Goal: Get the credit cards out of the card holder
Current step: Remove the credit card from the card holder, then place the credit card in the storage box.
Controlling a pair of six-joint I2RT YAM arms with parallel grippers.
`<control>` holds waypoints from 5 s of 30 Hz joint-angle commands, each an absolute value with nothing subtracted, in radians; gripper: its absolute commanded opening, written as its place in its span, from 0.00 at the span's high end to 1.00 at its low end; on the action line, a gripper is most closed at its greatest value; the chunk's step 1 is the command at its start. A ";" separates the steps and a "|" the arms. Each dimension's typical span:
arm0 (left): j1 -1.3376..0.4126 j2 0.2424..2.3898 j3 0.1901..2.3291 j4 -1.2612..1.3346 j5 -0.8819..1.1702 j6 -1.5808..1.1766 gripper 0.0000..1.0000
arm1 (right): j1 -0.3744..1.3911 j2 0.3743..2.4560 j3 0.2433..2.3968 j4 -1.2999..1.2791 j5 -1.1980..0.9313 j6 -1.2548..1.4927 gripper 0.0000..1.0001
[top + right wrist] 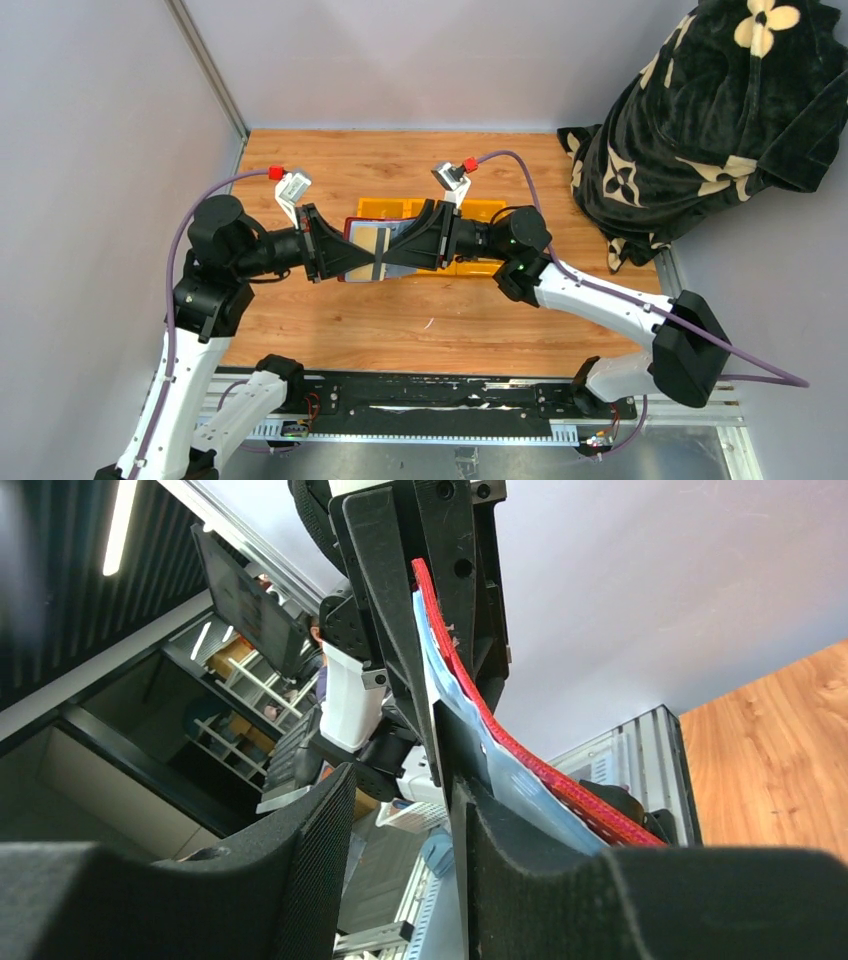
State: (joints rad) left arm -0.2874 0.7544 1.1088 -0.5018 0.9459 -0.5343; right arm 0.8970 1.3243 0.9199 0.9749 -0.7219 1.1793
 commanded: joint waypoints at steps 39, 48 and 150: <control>-0.288 0.750 1.146 -0.391 1.121 -0.661 0.95 | 0.899 1.292 0.837 1.279 -0.704 1.298 0.75; -0.287 0.756 1.169 -0.394 1.113 -0.659 1.00 | 0.897 1.229 0.800 1.115 -0.701 1.195 0.95; -0.281 0.687 1.262 -0.482 1.118 -0.344 1.00 | 0.433 1.178 1.040 0.127 -0.646 0.546 0.36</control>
State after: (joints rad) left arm -0.2836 0.7193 1.2510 -0.4961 1.1149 -0.4274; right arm 0.3737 1.3262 1.1374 -0.1986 -0.4160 0.4129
